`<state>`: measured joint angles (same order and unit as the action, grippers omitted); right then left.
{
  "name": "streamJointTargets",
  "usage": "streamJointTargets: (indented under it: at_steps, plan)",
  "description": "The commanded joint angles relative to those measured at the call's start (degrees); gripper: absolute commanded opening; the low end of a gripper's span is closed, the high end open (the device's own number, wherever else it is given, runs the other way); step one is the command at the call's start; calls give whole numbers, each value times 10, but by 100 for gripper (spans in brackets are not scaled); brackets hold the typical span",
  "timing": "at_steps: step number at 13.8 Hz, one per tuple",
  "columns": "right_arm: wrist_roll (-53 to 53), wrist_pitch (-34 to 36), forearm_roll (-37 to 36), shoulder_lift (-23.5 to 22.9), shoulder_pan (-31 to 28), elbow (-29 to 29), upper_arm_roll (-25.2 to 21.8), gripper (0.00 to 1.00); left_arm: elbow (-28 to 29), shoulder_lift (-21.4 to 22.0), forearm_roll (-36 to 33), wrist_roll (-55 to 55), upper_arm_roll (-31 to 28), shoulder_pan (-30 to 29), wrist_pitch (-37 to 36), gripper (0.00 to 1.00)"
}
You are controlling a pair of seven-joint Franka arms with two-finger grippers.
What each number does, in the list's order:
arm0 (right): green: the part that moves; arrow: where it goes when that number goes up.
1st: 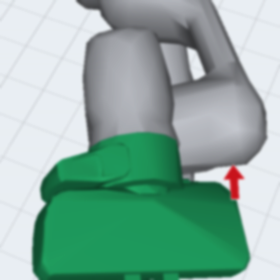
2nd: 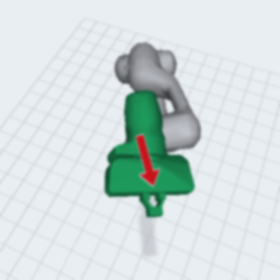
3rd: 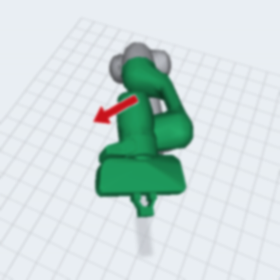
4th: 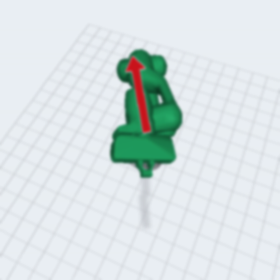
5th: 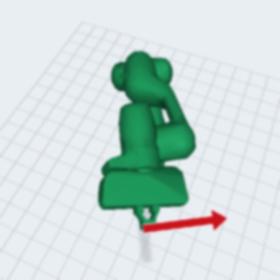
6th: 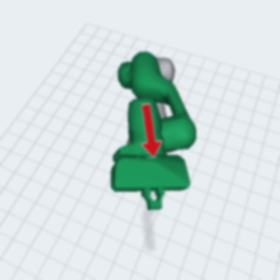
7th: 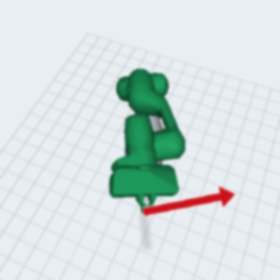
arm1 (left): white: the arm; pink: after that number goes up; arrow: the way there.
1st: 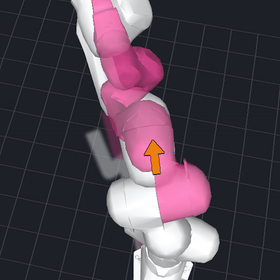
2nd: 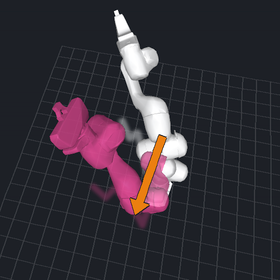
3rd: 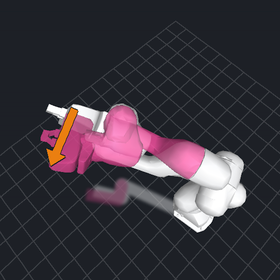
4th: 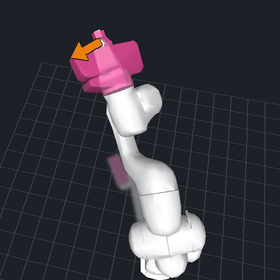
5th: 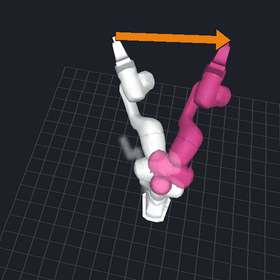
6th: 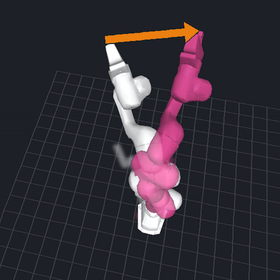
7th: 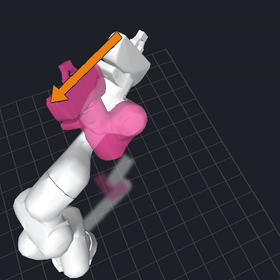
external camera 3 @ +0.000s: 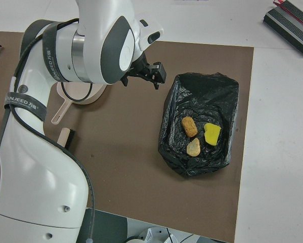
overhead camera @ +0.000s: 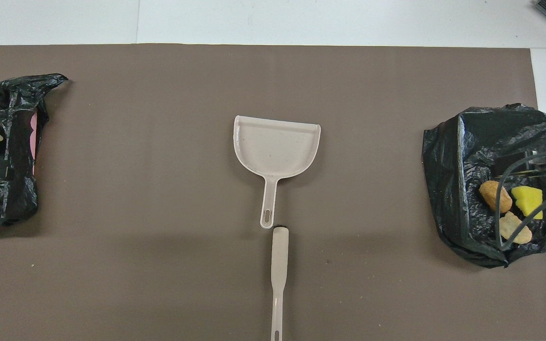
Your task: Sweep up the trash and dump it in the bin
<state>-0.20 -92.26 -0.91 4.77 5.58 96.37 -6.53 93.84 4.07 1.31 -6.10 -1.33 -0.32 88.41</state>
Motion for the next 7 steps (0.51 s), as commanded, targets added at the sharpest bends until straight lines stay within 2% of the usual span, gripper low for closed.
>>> streamJointTargets:
  at_steps: [1,7]
  plan:
    - [-13,-6,-3,-6,-8,-10,1,100,-1,4,-15,8,2,7,-12,100]
    - [-12,-6,-4,-6,-8,-9,1,100,-9,4,-26,-4,6,8,-18,100]
